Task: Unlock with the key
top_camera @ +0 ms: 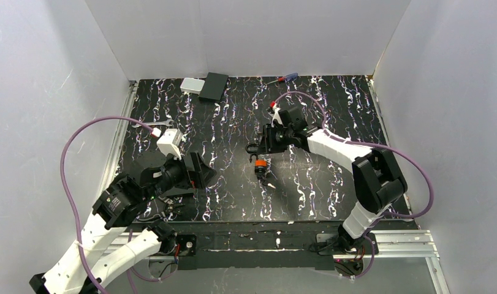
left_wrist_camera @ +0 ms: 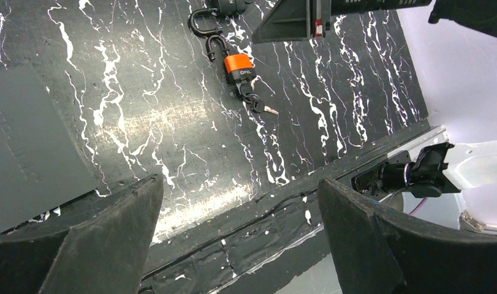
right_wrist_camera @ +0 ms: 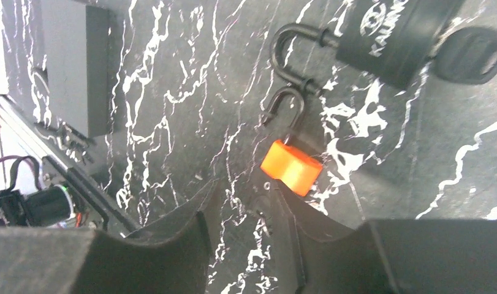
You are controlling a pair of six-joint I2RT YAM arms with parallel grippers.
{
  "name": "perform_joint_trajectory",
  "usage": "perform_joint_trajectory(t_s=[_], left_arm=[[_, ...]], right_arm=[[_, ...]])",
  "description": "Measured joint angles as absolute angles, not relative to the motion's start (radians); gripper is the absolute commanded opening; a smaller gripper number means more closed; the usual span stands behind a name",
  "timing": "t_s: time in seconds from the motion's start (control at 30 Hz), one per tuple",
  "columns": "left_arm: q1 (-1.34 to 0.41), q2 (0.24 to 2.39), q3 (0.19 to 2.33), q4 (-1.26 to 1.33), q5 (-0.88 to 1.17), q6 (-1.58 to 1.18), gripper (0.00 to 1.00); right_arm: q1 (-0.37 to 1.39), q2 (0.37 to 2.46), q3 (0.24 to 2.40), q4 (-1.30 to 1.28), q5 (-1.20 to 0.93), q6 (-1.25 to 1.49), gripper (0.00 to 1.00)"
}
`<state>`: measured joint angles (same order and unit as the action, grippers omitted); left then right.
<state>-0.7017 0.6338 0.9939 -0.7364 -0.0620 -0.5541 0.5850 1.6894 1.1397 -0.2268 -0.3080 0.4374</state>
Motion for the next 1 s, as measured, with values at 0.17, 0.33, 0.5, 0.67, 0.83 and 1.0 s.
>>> perform_joint_trajectory(t_s=[0.17, 0.33, 0.5, 0.67, 0.83, 1.0], left_arm=[[-0.702, 0.631, 0.994, -0.733, -0.056, -0.564, 0.94], [-0.702, 0.613, 0.994, -0.735, -0.053, -0.572, 0.94], [-0.702, 0.599, 0.994, -0.745, -0.053, -0.577, 0.94], [-0.702, 0.593, 0.994, -0.763, -0.053, -0.577, 0.94], [-0.702, 0.584, 0.994, -0.772, -0.054, -0.576, 0.94], [-0.702, 0.584, 1.004, -0.776, -0.064, -0.563, 0.95]], right_arm=[[0.625, 1.687, 1.097, -0.209, -0.321, 0.468, 0.37], [0.664, 1.736, 1.096, -0.208, -0.316, 0.487, 0.34], [0.668, 1.779, 1.096, -0.212, -0.302, 0.488, 0.34], [0.669, 1.781, 1.096, -0.208, -0.298, 0.477, 0.34], [0.669, 1.781, 1.127, -0.258, -0.293, 0.464, 0.39], [0.668, 1.765, 1.257, -0.362, -0.298, 0.455, 0.55]])
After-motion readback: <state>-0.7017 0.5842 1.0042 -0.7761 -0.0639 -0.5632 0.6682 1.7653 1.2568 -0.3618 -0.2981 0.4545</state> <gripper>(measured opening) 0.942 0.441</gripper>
